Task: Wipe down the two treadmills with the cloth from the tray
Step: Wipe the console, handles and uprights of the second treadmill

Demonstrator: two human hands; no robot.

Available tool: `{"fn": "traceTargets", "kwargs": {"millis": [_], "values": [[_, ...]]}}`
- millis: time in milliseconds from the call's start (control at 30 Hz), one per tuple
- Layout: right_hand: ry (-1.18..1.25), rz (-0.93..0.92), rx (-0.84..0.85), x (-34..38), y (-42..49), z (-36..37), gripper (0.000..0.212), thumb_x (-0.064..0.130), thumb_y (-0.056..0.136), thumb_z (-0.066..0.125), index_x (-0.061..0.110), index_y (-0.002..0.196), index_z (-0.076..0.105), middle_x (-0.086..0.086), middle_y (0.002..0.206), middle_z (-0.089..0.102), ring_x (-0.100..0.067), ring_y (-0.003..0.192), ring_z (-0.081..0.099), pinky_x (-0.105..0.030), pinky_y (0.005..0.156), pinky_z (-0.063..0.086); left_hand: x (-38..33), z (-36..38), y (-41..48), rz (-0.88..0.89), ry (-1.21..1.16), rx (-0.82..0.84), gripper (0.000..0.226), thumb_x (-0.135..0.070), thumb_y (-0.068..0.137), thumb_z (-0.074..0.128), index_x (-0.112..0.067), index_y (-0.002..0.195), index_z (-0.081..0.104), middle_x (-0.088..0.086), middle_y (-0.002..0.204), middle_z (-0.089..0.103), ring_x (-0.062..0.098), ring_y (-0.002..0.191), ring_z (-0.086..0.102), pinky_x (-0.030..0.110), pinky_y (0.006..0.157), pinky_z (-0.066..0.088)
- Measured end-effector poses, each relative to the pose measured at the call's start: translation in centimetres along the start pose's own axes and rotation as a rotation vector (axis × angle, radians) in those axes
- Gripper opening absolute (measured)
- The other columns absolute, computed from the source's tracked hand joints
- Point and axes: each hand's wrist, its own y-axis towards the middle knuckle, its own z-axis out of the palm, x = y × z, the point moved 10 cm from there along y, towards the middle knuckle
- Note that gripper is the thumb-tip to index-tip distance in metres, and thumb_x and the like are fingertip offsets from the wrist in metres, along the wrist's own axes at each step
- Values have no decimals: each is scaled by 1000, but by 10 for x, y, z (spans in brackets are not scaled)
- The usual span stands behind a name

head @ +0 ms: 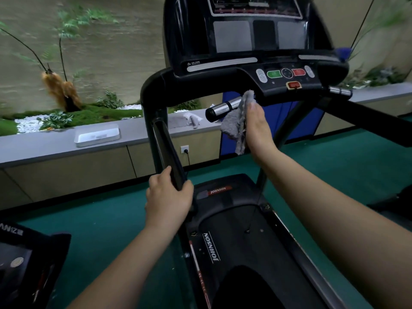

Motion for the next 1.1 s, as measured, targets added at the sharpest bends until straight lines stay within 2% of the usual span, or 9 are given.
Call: {"fn": "traceTargets", "kwargs": {"millis": [133, 200, 267, 333, 433, 533, 733, 933, 1100], "values": [[-145, -260, -11, 41, 32, -3, 39, 45, 102, 30, 22, 131, 44, 5, 104, 62, -11, 92, 61, -35, 83, 51, -8, -27, 38, 59, -51, -93, 54, -44, 87, 53, -23, 136, 45, 6, 137, 40, 29, 126, 43, 41, 106, 36], [-322, -481, 44, 66, 49, 6, 39, 35, 103, 35, 21, 138, 40, 2, 113, 60, -11, 95, 57, -29, 79, 45, -14, -34, 65, 59, -16, -116, 57, -45, 86, 54, -24, 138, 42, 5, 140, 38, 29, 128, 41, 42, 106, 37], [-552, -680, 157, 73, 68, 23, 46, 33, 101, 39, 20, 145, 34, -8, 125, 56, -21, 106, 55, -33, 84, 45, -17, -29, 95, 21, 63, -108, 63, -47, 86, 54, -23, 142, 38, 8, 144, 36, 31, 130, 39, 42, 107, 35], [-838, -781, 307, 52, 90, 45, 48, 37, 100, 38, 21, 145, 34, -14, 118, 54, -32, 104, 54, -39, 82, 45, -11, -15, 125, -50, 144, -55, 68, -53, 84, 52, -23, 142, 37, 11, 143, 38, 33, 128, 41, 42, 103, 38], [-1138, -948, 493, 17, 108, 72, 53, 51, 96, 26, 19, 131, 49, -12, 106, 57, -33, 95, 56, -38, 74, 43, -3, 10, 159, -154, 250, 43, 78, -68, 69, 47, -26, 134, 44, 9, 125, 54, 32, 107, 57, 43, 89, 51], [-1128, -1023, 601, 16, 121, 89, 48, 55, 96, 25, 27, 121, 54, -5, 104, 63, -29, 96, 60, -35, 73, 44, 5, 17, 173, -194, 328, 8, 81, -66, 65, 50, -33, 138, 36, 4, 119, 57, 29, 97, 61, 42, 78, 55], [-1044, -991, 922, 9, 122, 108, 42, 53, 99, 27, 26, 125, 46, -6, 109, 61, -31, 97, 61, -36, 67, 44, -4, 8, 157, -271, 232, -103, 77, -39, 78, 71, -35, 145, 34, 8, 130, 52, 27, 118, 51, 32, 93, 43], [-957, -1015, 989, 7, 131, 85, 46, 55, 96, 32, 37, 139, 37, -6, 109, 57, -30, 99, 58, -36, 70, 47, -12, 5, 150, -358, 375, -103, 75, -45, 81, 64, -43, 146, 28, 2, 127, 56, 23, 107, 59, 32, 82, 50], [-993, -1028, 878, 7, 141, 73, 43, 53, 89, 34, 35, 122, 54, -6, 85, 58, -30, 71, 60, -33, 50, 45, -22, 9, 151, -361, 425, -94, 76, -41, 84, 61, -37, 149, 22, 2, 121, 59, 22, 100, 59, 35, 79, 53]]}}
